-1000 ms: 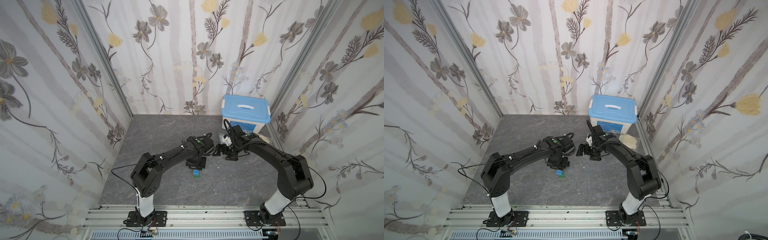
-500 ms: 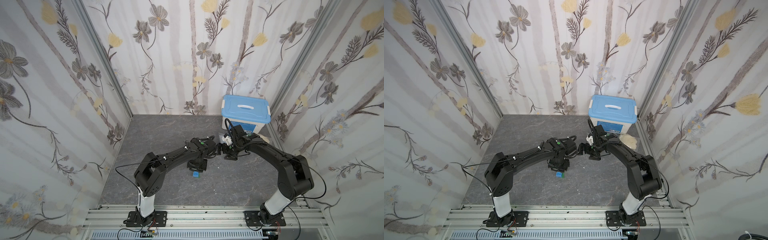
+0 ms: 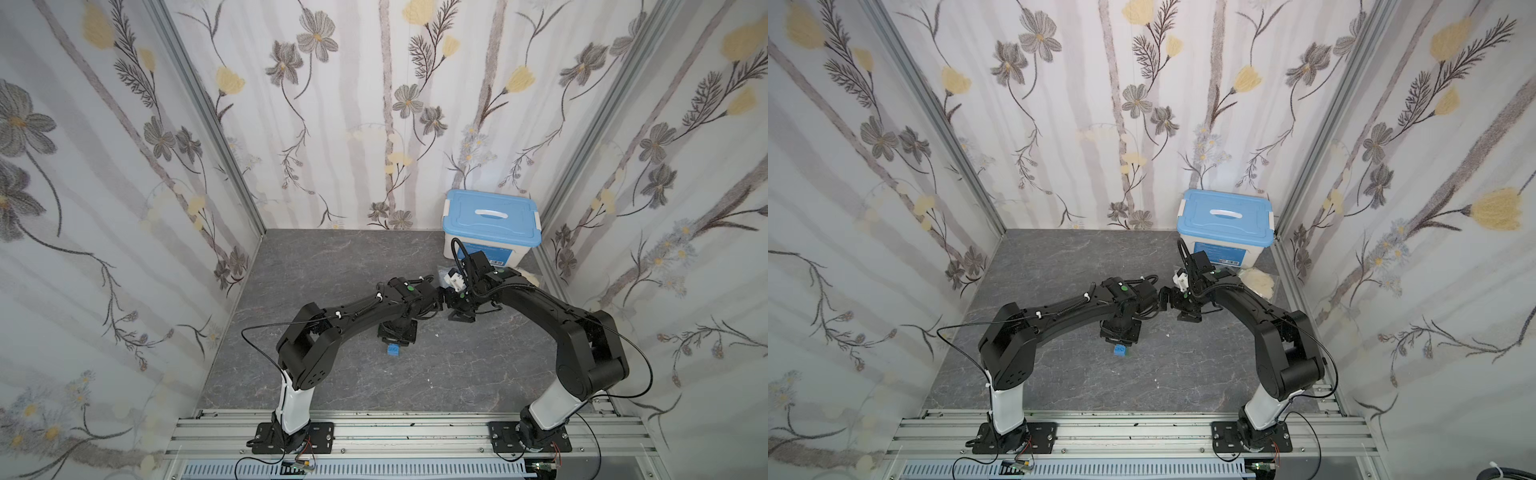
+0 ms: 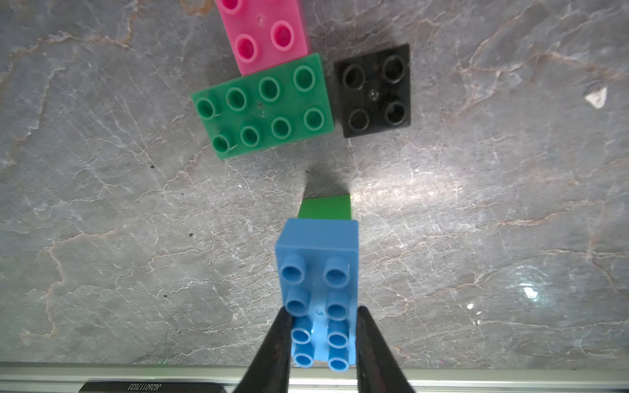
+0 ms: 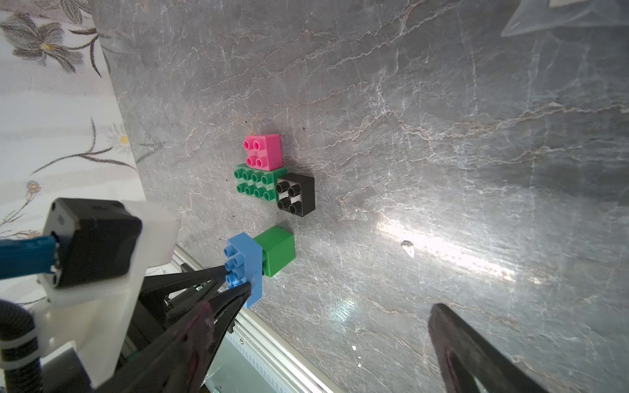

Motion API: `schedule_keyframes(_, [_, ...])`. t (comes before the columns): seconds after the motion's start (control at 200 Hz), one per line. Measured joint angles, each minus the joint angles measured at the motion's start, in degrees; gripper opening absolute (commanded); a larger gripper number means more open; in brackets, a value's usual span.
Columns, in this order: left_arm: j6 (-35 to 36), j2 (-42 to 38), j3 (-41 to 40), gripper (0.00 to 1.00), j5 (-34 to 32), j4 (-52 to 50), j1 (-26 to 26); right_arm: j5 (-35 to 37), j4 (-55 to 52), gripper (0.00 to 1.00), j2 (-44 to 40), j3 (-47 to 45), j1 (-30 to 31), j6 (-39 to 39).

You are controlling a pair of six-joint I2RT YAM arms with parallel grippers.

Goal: Assemble the letter f with lego
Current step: Assemble the lego brick with the lego brick.

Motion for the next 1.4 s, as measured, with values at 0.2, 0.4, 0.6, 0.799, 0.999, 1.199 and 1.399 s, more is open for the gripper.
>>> schedule_keyframes(0.2, [-0.9, 0.2, -0.1, 0.0, -0.2, 0.0, 0.0, -0.4, 1.1, 0.99, 0.1, -0.1, 0.0, 0.0])
schedule_keyframes(0.4, [-1.6, 0.5, -0.2, 0.0, -0.2, 0.1, 0.0, -0.9, 1.4, 0.99, 0.7, -0.1, -0.1, 0.1])
schedule_keyframes(0.6, [-3.0, 0.8, -0.4, 0.0, 0.1, 0.3, 0.0, -1.4, 1.5, 0.99, 0.8, -0.1, -0.1, 0.7])
schedule_keyframes(0.799, [-4.3, 0.9, -0.3, 0.0, 0.2, 0.4, 0.0, -1.7, 1.6, 0.99, 0.8, 0.0, 0.0, 0.8])
schedule_keyframes(0.999, [-5.4, 1.7, 0.7, 0.0, 0.2, -0.4, 0.0, -2.2, 1.5, 0.99, 0.8, 0.1, 0.0, 1.1])
schedule_keyframes(1.199, [-5.6, 2.1, 1.0, 0.0, 0.2, -0.8, 0.0, -2.8, 1.6, 0.99, 1.4, 0.3, 0.0, 1.1])
schedule_keyframes(1.399, [-6.0, 2.1, 0.6, 0.0, 0.3, -0.5, 0.1, -2.8, 1.6, 0.99, 2.0, 0.7, 0.0, 1.1])
